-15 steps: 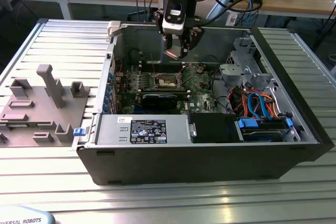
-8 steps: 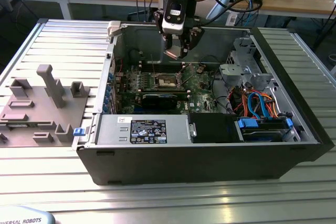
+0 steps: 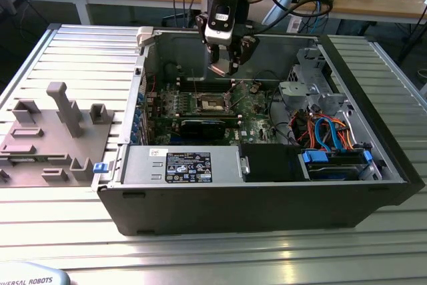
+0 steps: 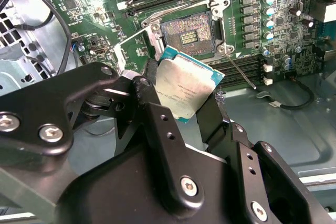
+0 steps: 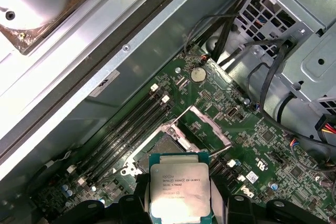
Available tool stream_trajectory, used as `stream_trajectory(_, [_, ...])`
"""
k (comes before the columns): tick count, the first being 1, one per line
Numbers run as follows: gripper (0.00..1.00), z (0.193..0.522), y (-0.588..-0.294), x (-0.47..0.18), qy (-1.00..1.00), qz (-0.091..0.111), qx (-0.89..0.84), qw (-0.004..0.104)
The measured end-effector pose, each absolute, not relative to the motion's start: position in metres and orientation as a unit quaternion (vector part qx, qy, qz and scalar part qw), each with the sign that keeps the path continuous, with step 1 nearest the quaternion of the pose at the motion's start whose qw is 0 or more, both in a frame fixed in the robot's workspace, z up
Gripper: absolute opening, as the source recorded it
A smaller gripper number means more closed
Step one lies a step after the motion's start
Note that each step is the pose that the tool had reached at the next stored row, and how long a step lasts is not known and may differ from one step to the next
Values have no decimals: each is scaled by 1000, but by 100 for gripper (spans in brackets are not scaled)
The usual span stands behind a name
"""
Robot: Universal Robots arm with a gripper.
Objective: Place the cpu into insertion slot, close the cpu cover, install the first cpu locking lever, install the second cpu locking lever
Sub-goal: 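Place the cpu into insertion slot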
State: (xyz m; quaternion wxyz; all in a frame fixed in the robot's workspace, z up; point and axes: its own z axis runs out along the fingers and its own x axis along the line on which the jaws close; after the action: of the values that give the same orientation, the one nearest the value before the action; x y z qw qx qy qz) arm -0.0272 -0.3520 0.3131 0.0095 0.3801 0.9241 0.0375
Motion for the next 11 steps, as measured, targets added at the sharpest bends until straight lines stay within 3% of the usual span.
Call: stream_trajectory(11, [55,309,-352,-27,922,36,385,10])
